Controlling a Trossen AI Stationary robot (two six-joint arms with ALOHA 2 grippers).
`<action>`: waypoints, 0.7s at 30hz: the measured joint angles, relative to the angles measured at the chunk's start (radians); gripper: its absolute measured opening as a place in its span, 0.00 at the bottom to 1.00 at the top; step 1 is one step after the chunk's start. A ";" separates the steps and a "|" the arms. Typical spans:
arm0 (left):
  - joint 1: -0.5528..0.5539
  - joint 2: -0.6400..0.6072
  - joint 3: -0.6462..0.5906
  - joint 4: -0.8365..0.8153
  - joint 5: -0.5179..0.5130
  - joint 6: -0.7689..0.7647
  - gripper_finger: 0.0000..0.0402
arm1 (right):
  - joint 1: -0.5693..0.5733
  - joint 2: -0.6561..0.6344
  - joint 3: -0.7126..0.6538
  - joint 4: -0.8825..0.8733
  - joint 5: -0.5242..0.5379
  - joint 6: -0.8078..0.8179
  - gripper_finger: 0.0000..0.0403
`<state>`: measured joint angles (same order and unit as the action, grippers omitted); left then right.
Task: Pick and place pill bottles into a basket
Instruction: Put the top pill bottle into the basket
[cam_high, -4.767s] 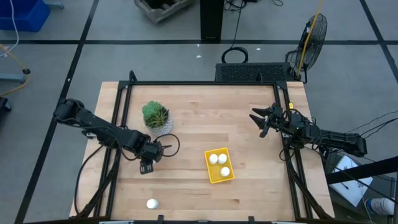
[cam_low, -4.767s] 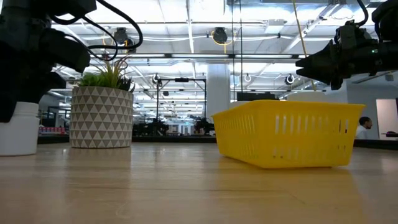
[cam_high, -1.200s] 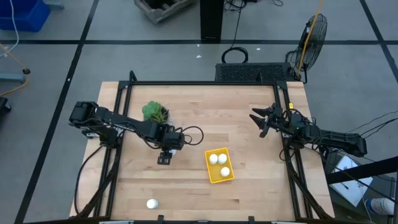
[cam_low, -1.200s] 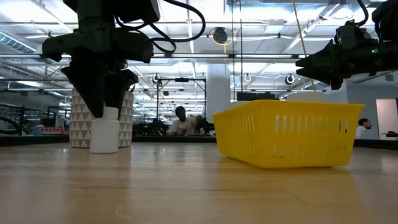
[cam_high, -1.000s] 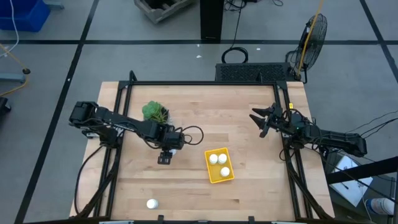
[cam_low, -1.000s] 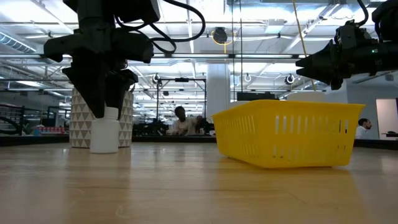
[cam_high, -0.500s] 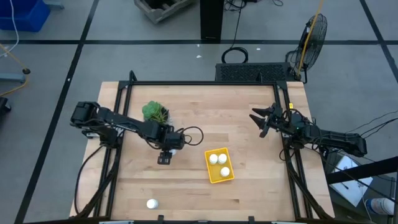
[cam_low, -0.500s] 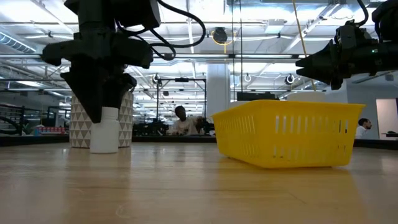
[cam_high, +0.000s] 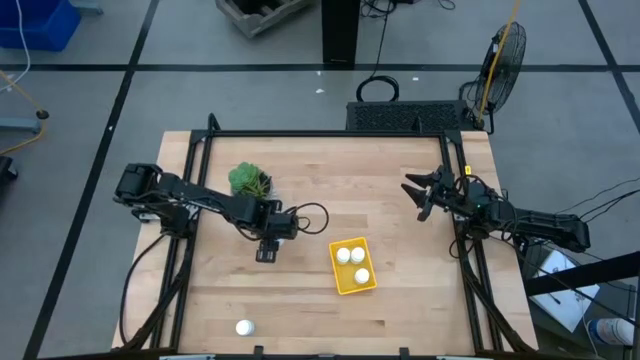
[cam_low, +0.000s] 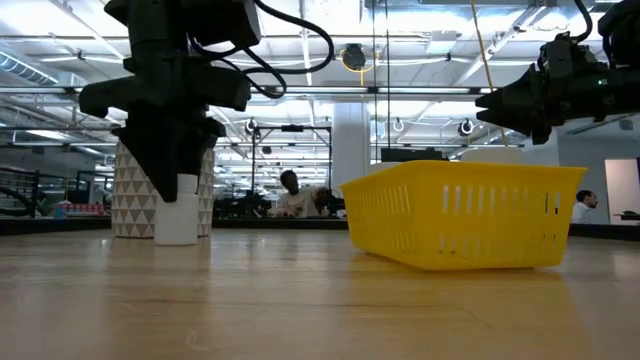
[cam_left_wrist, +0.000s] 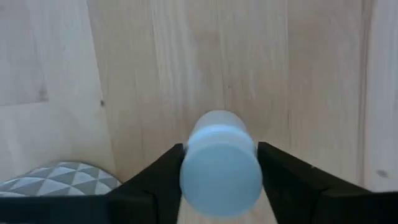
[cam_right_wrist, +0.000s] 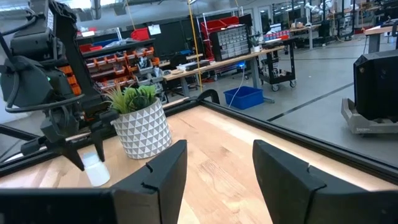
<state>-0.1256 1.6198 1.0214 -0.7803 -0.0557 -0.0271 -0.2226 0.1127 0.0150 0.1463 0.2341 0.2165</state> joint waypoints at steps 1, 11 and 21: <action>0.001 -0.002 0.001 -0.002 0.011 0.002 0.43 | 0.000 0.000 0.000 0.000 0.000 0.000 0.44; -0.012 -0.003 0.008 -0.002 0.070 0.031 0.39 | 0.000 0.000 0.000 0.000 0.000 0.000 0.44; -0.085 0.001 0.281 -0.035 0.051 0.137 0.39 | 0.000 0.000 0.000 0.000 0.000 0.000 0.44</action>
<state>-0.2102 1.6211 1.3026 -0.8156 -0.0047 0.1096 -0.2226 0.1127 0.0147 0.1461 0.2344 0.2165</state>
